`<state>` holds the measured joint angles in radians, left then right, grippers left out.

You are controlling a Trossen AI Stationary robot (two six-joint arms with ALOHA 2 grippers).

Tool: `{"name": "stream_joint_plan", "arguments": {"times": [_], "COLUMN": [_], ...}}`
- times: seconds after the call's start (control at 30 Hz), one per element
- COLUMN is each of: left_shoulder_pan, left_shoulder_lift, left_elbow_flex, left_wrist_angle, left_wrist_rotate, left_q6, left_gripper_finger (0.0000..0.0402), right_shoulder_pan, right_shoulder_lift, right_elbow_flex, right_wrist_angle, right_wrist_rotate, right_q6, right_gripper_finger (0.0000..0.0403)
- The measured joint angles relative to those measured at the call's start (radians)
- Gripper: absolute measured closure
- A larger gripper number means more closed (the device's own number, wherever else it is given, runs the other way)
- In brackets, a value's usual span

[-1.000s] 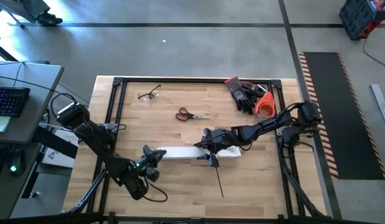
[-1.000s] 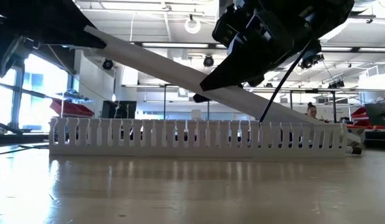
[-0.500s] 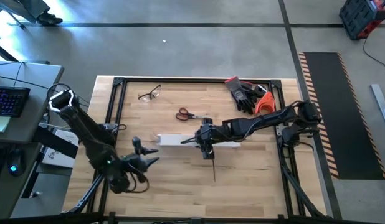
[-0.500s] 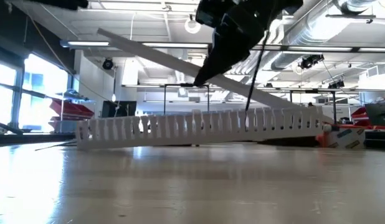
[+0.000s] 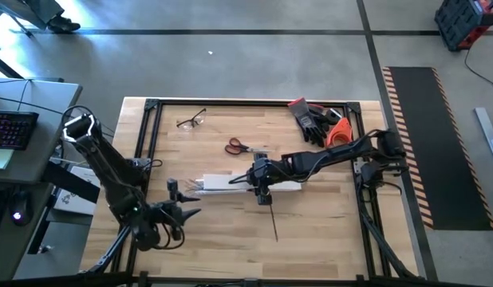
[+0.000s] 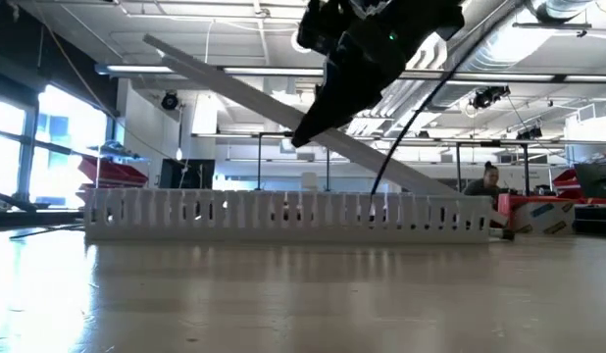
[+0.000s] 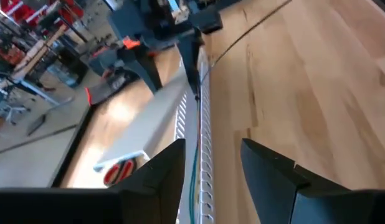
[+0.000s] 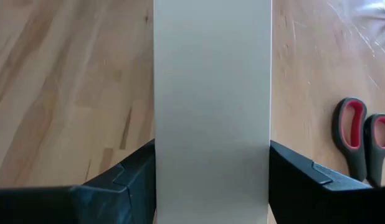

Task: Ziptie cables
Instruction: Close the white cable duct lid

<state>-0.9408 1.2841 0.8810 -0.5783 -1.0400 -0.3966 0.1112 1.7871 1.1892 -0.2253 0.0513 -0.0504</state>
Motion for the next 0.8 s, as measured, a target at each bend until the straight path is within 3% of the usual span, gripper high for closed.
{"name": "stream_joint_plan", "arguments": {"times": [0.33,0.8], "left_shoulder_pan": [0.004,-0.009], "left_shoulder_lift": [0.143,0.219], "left_elbow_flex": [0.000,-0.002], "left_wrist_angle": [0.000,0.002], "left_wrist_rotate": [0.011,0.009], "left_q6": [-0.129,-0.251], "left_gripper_finger": [0.0261,0.0265], "right_shoulder_pan": [0.000,0.002], "right_shoulder_lift": [-0.030,-0.043], "right_elbow_flex": [0.045,0.179], "right_wrist_angle": [-0.064,-0.154], "right_wrist_rotate": [0.027,0.087], "right_q6": [-0.021,-0.119], "right_gripper_finger": [0.0190,0.0190]}}
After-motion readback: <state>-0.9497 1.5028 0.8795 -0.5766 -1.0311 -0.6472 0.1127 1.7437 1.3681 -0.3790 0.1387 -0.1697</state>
